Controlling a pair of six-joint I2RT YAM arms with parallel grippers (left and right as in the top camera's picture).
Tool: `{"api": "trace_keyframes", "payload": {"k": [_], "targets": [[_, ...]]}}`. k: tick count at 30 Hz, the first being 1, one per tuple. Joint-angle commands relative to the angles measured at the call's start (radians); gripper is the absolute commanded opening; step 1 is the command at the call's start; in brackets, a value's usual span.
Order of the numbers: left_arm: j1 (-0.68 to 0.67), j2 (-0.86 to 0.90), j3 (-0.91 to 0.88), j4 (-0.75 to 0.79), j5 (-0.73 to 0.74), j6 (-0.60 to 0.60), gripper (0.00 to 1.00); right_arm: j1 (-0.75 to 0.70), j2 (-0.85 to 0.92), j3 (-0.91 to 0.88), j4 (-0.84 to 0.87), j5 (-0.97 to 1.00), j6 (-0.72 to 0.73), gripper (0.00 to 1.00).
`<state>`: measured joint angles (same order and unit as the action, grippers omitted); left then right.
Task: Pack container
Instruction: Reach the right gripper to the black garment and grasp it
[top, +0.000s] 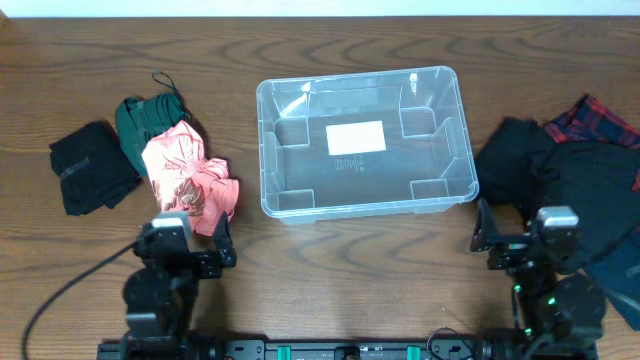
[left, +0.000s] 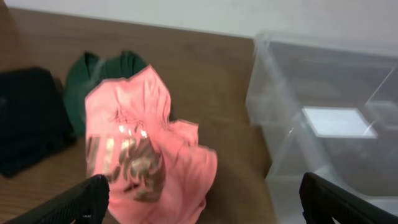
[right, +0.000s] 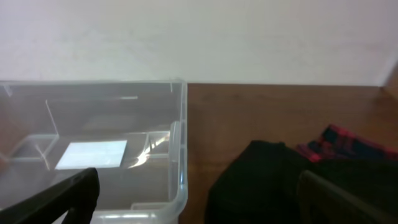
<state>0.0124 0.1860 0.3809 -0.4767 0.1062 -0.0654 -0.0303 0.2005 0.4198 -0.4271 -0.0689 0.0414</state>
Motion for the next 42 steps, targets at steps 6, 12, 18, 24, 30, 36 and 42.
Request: {"api": "trace_keyframes", "payload": {"k": [6, 12, 18, 24, 30, 36, 42], "targets": [[0.004, 0.330, 0.354, -0.197, 0.014, -0.027, 0.98, -0.011, 0.476, 0.438, -0.332, 0.080, -0.066, 0.99], [0.004, 0.468, 0.480, -0.324, 0.014, -0.026, 0.98, -0.079, 0.803, 0.742, -0.614, 0.117, -0.164, 0.99], [0.004, 0.483, 0.480, -0.324, 0.013, -0.026, 0.98, -0.097, 0.984, 0.841, -0.674, 0.308, -0.280, 0.99], [0.004, 0.483, 0.480, -0.319, 0.013, -0.026, 0.98, -0.156, 1.182, 0.793, -0.703, 0.391, -0.322, 0.99], [0.004, 0.483, 0.480, -0.319, 0.013, -0.026, 0.98, -0.159, 1.392, 0.790, -0.676, 0.436, -0.353, 0.99], [0.004, 0.483, 0.480, -0.319, 0.013, -0.026, 0.98, -0.164, 1.547, 0.790, -0.628, 0.506, -0.330, 0.99], [0.004, 0.483, 0.480, -0.318, 0.013, -0.026, 0.98, -0.166, 1.668, 0.789, -0.579, 0.502, -0.298, 0.99]]}}
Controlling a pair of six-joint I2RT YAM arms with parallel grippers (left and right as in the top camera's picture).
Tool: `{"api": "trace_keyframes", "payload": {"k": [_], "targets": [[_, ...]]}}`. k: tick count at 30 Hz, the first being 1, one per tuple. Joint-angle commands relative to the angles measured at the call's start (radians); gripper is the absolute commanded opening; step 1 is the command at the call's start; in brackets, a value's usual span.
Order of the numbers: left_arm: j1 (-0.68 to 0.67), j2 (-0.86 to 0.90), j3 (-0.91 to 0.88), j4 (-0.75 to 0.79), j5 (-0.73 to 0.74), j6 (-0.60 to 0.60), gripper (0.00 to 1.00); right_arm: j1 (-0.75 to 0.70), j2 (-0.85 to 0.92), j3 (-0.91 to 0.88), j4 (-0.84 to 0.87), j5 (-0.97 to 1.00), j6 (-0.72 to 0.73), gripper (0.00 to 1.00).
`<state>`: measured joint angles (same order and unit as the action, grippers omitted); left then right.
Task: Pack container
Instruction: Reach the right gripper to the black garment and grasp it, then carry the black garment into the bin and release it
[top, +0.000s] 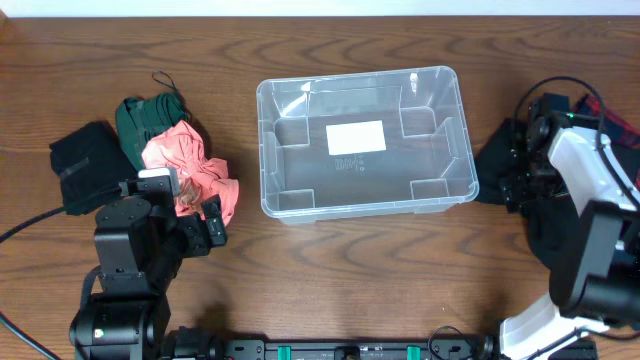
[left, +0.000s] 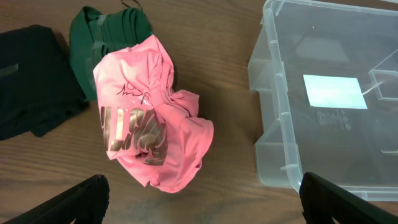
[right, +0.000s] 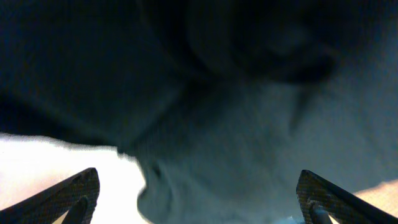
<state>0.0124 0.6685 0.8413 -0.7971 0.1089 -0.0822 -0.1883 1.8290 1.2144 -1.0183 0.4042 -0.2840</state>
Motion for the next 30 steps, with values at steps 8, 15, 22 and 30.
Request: {"api": "trace_keyframes", "payload": {"k": [8, 15, 22, 30], "targets": [[0.004, 0.000, 0.020, 0.002, 0.011, -0.009, 0.98, -0.010, 0.124, -0.006, 0.088, 0.031, 0.064, 0.78], [0.004, 0.000, 0.020, 0.002, 0.011, -0.010, 0.98, -0.016, 0.124, -0.005, 0.150, 0.031, 0.105, 0.04], [0.004, 0.000, 0.020, 0.002, 0.011, -0.010, 0.98, -0.011, 0.036, 0.035, 0.134, 0.033, 0.157, 0.01], [0.004, 0.000, 0.020, 0.002, 0.011, -0.009, 0.98, 0.028, -0.278, 0.183, 0.082, -0.021, 0.145, 0.01]]}}
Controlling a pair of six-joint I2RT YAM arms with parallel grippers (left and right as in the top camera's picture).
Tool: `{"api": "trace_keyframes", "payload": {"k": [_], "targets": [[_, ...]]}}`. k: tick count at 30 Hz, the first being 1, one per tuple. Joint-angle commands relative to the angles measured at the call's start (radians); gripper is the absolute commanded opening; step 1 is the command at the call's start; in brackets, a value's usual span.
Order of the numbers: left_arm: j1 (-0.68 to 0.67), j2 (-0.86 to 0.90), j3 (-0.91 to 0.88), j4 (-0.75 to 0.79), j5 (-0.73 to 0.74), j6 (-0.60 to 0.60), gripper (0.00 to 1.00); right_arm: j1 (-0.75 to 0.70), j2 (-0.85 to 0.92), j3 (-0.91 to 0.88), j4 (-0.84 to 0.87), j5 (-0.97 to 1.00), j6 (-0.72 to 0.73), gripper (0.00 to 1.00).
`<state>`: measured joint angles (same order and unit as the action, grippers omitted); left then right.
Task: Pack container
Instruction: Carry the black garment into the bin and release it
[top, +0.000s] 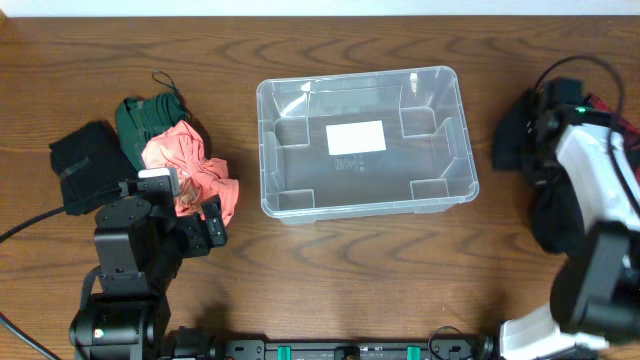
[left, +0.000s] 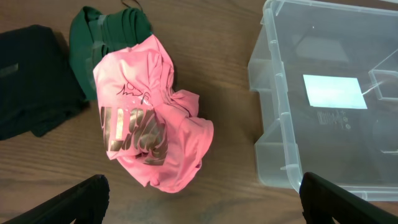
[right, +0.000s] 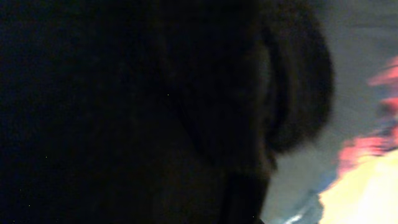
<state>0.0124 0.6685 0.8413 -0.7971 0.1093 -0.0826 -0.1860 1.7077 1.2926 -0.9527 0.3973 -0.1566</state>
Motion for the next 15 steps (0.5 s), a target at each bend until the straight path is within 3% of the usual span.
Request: {"api": "trace_keyframes", "payload": {"k": [1, 8, 15], "targets": [[0.004, 0.000, 0.020, 0.002, 0.010, -0.009, 0.98, 0.041, -0.190, 0.122, 0.017, -0.017, 0.000, 0.01], [0.004, 0.000, 0.020, 0.001, 0.010, -0.009, 0.98, 0.288, -0.368, 0.185, 0.040, -0.125, -0.205, 0.01], [0.004, 0.000, 0.020, 0.001, 0.010, -0.009, 0.98, 0.641, -0.320, 0.185, 0.094, -0.154, -0.219, 0.01]]}}
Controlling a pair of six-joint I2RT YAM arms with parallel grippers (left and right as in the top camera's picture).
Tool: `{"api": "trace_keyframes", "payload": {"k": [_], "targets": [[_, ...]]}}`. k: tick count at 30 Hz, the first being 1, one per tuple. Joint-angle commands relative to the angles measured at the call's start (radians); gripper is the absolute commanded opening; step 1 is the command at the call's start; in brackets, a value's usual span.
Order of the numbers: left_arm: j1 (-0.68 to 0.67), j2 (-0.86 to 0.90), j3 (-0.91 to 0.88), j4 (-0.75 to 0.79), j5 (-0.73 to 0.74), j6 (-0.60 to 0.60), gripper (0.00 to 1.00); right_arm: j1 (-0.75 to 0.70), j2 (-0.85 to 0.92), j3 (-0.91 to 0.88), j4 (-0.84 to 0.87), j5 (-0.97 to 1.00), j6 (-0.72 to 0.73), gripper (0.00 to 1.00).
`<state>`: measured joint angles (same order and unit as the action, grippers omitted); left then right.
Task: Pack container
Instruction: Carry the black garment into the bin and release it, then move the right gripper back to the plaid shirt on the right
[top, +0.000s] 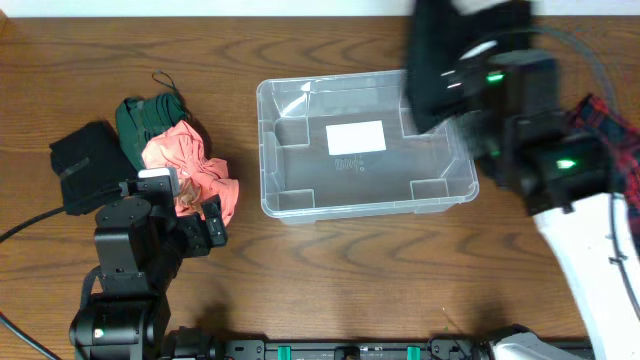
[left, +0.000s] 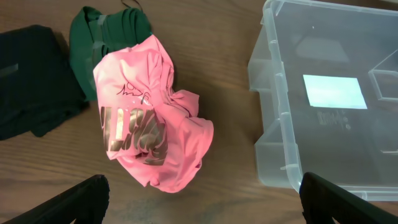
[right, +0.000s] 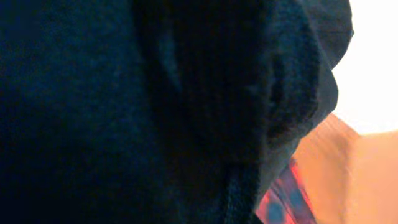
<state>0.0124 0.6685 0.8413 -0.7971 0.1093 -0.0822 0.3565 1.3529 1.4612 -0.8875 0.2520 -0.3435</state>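
A clear plastic container (top: 360, 140) stands mid-table, nothing inside but a white label. My right gripper (top: 468, 62) is raised high over its far right corner, shut on a black garment (top: 438, 58) that hangs from it. That black cloth (right: 155, 112) fills the right wrist view and hides the fingers. My left gripper (left: 202, 208) is open, hovering just short of a crumpled pink shirt (left: 146, 134); it holds nothing. The container's left wall (left: 273, 124) shows in the left wrist view.
Left of the container, a green garment (top: 140, 118) and a black one (top: 85, 165) lie behind the pink shirt (top: 190, 178). A red plaid garment (top: 600, 115) and dark cloth (top: 625, 150) lie at the right edge, partly under my right arm.
My right arm has moved left and up with the black garment, from beside the container's right wall to above its far right corner. The left arm has not moved.
Both arms began low at the table's front edge, grippers open. Then the left gripper hovered near the pink shirt and the right one was down on the black garment at the right. The garment was then off the pile, and now hangs over the container.
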Motion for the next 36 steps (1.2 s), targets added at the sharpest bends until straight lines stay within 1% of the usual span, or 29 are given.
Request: {"api": "trace_keyframes", "payload": {"k": [1, 2, 6, 14, 16, 19, 20, 21, 22, 26, 30, 33, 36], "targets": [[0.004, 0.000, 0.020, 0.001, 0.010, -0.009, 0.98, 0.133, 0.056, 0.016, 0.037, -0.009, -0.031, 0.01], [0.004, 0.000, 0.020, 0.001, 0.010, -0.009, 0.98, 0.170, 0.092, 0.016, 0.045, -0.009, -0.031, 0.01], [0.004, 0.000, 0.020, 0.001, 0.010, -0.010, 0.98, 0.238, 0.228, 0.016, 0.054, -0.009, -0.013, 0.02], [0.004, 0.000, 0.019, 0.001, 0.010, -0.010, 0.98, 0.251, 0.518, 0.016, 0.060, -0.009, -0.001, 0.01], [0.004, 0.000, 0.019, 0.001, 0.010, -0.010, 0.98, 0.254, 0.554, 0.016, 0.057, -0.010, 0.000, 0.01], [0.004, 0.000, 0.019, 0.001, 0.010, -0.009, 0.98, 0.272, 0.554, 0.018, 0.057, -0.009, 0.006, 0.01], [0.004, 0.000, 0.019, 0.001, 0.010, -0.010, 0.98, 0.280, 0.542, 0.019, 0.058, -0.004, 0.006, 0.08], [0.004, 0.000, 0.019, 0.001, 0.010, -0.010, 0.98, 0.288, 0.527, 0.021, 0.057, 0.007, 0.006, 0.70], [0.004, 0.000, 0.019, 0.001, 0.010, -0.010, 0.98, 0.298, 0.505, 0.025, 0.056, 0.027, 0.006, 0.99], [0.004, 0.000, 0.019, 0.001, 0.010, -0.010, 0.98, 0.315, 0.375, 0.031, 0.074, 0.164, 0.006, 0.99], [0.004, 0.000, 0.019, 0.001, 0.010, -0.009, 0.98, 0.248, 0.214, 0.031, 0.111, 0.284, 0.040, 0.99], [0.004, 0.000, 0.019, 0.001, 0.010, -0.010, 0.98, 0.116, 0.126, 0.031, 0.089, 0.283, 0.080, 0.99], [0.004, 0.000, 0.019, 0.001, 0.010, -0.010, 0.98, -0.061, 0.105, 0.031, 0.037, 0.281, 0.118, 0.99]]}}
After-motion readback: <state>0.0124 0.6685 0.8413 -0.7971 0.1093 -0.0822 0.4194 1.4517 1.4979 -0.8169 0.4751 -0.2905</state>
